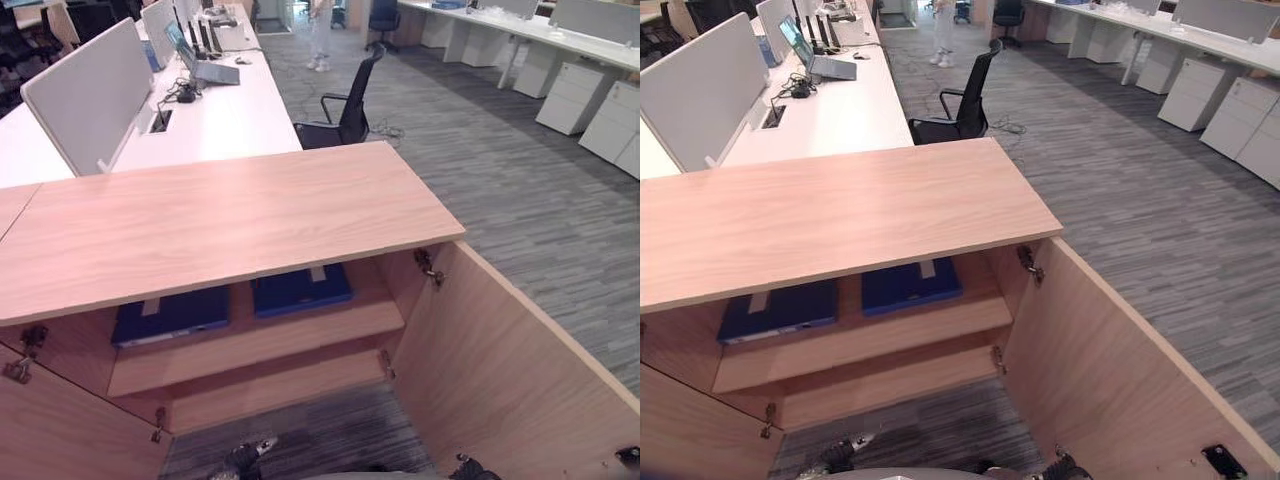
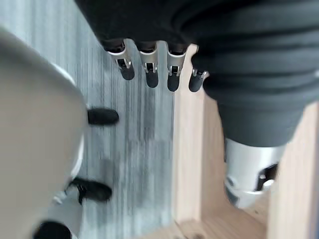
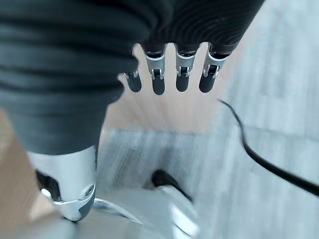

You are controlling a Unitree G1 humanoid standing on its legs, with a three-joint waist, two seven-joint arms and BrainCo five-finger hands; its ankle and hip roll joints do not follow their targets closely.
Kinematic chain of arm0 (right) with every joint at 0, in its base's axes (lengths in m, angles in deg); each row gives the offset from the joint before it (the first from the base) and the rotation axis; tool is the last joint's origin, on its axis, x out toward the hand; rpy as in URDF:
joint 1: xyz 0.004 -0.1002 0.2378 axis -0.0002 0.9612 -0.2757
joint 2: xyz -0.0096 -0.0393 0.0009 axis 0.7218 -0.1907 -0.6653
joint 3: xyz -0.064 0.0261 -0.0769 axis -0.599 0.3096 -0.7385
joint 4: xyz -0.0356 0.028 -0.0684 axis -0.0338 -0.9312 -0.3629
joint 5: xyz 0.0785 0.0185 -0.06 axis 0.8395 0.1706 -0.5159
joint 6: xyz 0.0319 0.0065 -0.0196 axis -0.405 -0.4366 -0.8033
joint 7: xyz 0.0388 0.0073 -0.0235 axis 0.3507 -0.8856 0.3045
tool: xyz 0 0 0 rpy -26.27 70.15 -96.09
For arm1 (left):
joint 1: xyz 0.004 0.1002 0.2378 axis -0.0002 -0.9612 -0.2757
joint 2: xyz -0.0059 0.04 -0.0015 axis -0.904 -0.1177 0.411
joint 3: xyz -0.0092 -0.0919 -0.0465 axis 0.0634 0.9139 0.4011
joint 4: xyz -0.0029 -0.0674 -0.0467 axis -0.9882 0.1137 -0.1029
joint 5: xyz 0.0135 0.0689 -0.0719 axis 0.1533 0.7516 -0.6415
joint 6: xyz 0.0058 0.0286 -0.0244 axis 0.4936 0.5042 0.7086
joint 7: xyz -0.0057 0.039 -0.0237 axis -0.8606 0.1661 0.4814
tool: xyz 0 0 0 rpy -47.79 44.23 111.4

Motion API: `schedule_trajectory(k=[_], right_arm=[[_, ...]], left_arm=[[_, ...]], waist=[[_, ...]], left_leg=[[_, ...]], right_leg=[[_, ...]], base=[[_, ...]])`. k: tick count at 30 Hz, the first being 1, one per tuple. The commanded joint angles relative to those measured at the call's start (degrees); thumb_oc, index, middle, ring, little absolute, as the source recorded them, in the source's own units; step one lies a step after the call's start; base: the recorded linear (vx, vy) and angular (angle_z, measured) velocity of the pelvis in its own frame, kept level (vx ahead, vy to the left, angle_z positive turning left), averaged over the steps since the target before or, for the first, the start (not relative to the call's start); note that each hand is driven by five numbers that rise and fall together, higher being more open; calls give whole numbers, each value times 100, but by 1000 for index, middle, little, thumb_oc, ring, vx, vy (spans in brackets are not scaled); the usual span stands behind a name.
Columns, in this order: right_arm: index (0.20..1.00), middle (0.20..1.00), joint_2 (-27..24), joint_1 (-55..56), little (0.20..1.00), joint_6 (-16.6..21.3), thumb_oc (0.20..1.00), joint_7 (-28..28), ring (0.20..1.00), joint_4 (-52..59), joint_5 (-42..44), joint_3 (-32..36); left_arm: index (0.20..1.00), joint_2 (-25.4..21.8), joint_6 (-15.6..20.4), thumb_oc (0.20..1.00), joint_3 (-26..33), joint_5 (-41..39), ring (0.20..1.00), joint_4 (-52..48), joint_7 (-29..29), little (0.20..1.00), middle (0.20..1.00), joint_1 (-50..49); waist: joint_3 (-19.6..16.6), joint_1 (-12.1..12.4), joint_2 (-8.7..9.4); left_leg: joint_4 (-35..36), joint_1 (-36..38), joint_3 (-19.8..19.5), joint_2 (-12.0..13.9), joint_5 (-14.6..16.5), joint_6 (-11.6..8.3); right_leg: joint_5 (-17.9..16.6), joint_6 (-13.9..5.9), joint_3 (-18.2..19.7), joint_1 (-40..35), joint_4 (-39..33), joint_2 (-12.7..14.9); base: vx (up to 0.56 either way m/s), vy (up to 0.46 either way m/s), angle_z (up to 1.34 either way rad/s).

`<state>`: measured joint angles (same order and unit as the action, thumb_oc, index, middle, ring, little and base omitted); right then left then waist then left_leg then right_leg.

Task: Put the empty folder in the office cabinet

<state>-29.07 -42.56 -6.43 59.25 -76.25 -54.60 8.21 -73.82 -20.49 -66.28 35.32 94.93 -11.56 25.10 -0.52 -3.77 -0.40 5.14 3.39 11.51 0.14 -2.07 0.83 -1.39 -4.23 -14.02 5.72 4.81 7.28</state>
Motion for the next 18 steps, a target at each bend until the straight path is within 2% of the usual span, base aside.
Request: schedule_trajectory(k=[1, 3, 4, 5, 6, 8, 10, 11, 13, 15, 16, 17, 18], right_arm=[[1000, 1000, 133, -398, 1000, -30, 1000, 162, 1000, -119, 319, -161], [1000, 1000, 192, -338, 1000, -50, 1000, 200, 1000, -400, 559, 138], [1000, 1000, 241, -331, 1000, -128, 1000, 294, 1000, -704, 774, 409], [1000, 1000, 258, -331, 1000, -189, 1000, 354, 1000, -884, 880, 561], [1000, 1000, 266, -304, 1000, -200, 1000, 371, 1000, -962, 925, 627], [1000, 1000, 204, -308, 1000, -238, 1000, 348, 1000, -1128, 1049, 831], [1000, 1000, 160, -334, 1000, -254, 1000, 341, 1000, -1207, 1071, 921], [1000, 1000, 43, -335, 1000, -268, 1000, 303, 1000, -1291, 1119, 1103], [1000, 1000, -82, -342, 1000, -290, 1000, 265, 1000, -1326, 1145, 1264], [1000, 1000, -189, -352, 1000, -305, 1000, 209, 1000, -1335, 1194, 1377], [1000, 1000, -234, -356, 1000, -311, 1000, 173, 1000, -1342, 1233, 1418], [1000, 1000, -276, -368, 1000, -316, 1000, 112, 1000, -1329, 1323, 1506], [1000, 1000, -275, -366, 1000, -317, 1000, 111, 1000, -1327, 1323, 1507]], left_arm=[[1000, -119, 139, 1000, 43, 434, 1000, -138, -180, 1000, 1000, 265], [1000, -115, 131, 1000, 49, 523, 1000, 72, -245, 1000, 1000, 355], [1000, -147, 78, 1000, 51, 643, 1000, 269, -309, 1000, 1000, 456], [1000, -173, 23, 1000, 59, 709, 1000, 341, -338, 1000, 1000, 526], [1000, -174, -1, 1000, 62, 722, 1000, 342, -364, 1000, 1000, 538], [1000, -161, -57, 1000, 39, 741, 1000, 309, -424, 1000, 1000, 541], [1000, -149, -71, 1000, 17, 735, 1000, 300, -453, 1000, 1000, 536], [1000, -160, -91, 1000, 14, 737, 1000, 282, -502, 1000, 1000, 520], [1000, -167, -119, 1000, 15, 727, 1000, 267, -531, 1000, 1000, 492], [1000, -172, -126, 1000, 8, 729, 1000, 244, -544, 1000, 1000, 462], [1000, -174, -128, 1000, 9, 721, 1000, 238, -534, 1000, 1000, 448], [1000, -186, -127, 1000, 44, 653, 1000, 214, -514, 1000, 1000, 422], [1000, -186, -128, 1000, 42, 652, 1000, 212, -513, 1000, 1000, 421]], waist=[[326, 16, 202], [416, -82, 198], [598, -166, 201], [739, -132, 145], [786, -120, 109], [780, -120, 42], [760, -115, 24], [696, -131, -9], [570, -107, -8], [427, -91, 32], [367, -82, 75], [341, -47, 139], [343, -40, 138]], left_leg=[[-14, -15, -139, 16, 412, -148], [-14, -47, 37, -78, 456, -74], [-14, -50, 236, -116, 490, 3], [-14, 7, 355, -75, 569, 34], [-14, 12, 418, -44, 546, 42], [-14, -15, 587, 30, 527, 70], [-14, -11, 664, 51, 533, 79], [-14, -41, 805, 113, 525, 96], [-14, -81, 958, 130, 536, 119], [-14, -118, 1049, 110, 541, 122], [-14, -128, 1080, 91, 536, 114], [-14, -143, 1148, 109, 455, 61], [-14, -139, 1154, 115, 453, 56]], right_leg=[[-225, -615, 12, -164, -430, 262], [-312, -695, 84, 25, -316, 396], [-370, -745, 89, 273, -35, 539], [-256, -766, -266, 311, 231, 692], [-170, -694, -541, 257, 365, 799], [6, -602, -873, 142, 715, 995], [88, -565, -904, 67, 889, 1080], [132, -577, -956, -90, 1111, 1246], [45, -643, -965, -274, 1130, 1413], [-55, -715, -928, -479, 956, 1436], [-58, -743, -882, -630, 789, 1366], [67, -767, -818, -780, 303, 1133], [61, -762, -815, -787, 289, 1124]], base=[[-100, 268, -45], [-148, 268, -46], [-190, 267, -49], [-203, 224, -68], [-132, 113, -124], [-90, 55, -140], [-31, 26, -79], [-23, 7, -67], [3, -15, -62], [43, -70, -63], [28, -173, -54], [7, -145, -38], [-12, -184, -43]])
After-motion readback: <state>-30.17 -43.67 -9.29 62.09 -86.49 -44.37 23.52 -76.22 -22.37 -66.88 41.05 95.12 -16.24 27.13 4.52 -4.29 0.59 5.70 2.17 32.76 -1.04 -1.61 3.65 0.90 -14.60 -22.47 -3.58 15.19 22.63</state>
